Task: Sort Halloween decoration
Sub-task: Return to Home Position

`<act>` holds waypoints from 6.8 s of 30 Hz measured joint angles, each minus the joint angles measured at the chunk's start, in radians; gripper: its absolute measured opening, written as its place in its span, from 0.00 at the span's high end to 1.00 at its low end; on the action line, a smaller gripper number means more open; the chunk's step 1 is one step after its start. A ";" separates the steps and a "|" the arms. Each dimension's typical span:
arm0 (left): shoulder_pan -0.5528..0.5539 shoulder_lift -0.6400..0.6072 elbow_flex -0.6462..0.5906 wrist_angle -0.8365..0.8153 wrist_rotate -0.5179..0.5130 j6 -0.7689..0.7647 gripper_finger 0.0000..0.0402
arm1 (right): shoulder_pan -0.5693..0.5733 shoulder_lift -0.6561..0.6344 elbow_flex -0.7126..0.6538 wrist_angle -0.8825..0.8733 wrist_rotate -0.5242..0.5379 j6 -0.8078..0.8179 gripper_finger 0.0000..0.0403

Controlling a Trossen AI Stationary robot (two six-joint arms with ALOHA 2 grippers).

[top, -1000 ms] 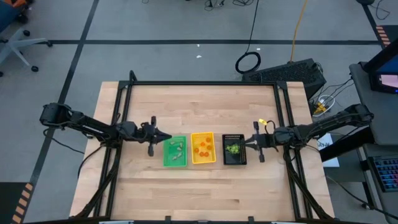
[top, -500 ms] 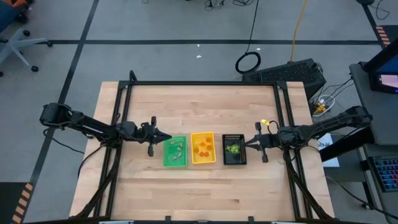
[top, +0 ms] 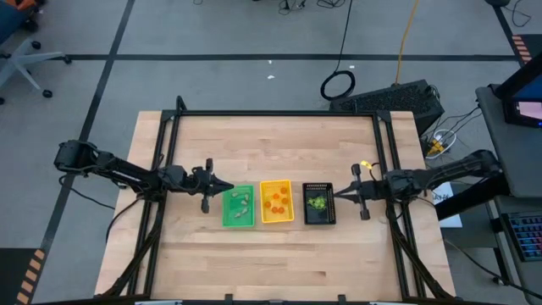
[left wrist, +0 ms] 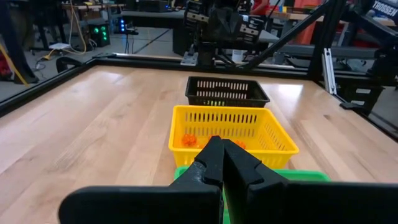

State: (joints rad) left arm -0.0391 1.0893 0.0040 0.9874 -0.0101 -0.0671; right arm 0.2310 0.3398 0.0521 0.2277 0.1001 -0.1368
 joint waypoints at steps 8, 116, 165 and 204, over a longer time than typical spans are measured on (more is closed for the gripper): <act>0.000 0.000 0.000 0.000 0.000 -0.004 1.00 | -0.003 -0.142 0.000 -0.065 0.002 -0.060 1.00; 0.001 -1.089 0.000 -0.973 0.008 0.133 1.00 | -0.193 -0.337 0.000 -0.250 -0.102 0.020 1.00; 0.000 -1.089 0.000 -0.967 -0.002 0.127 1.00 | -0.193 -0.337 0.000 -0.247 -0.101 0.020 1.00; 0.000 -1.089 0.000 -0.967 -0.002 0.127 1.00 | -0.193 -0.337 0.000 -0.247 -0.102 0.021 1.00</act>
State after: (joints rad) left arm -0.0387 0.0006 0.0044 0.0204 -0.0116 0.0597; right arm 0.0380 0.0032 0.0521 -0.0196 -0.0016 -0.1162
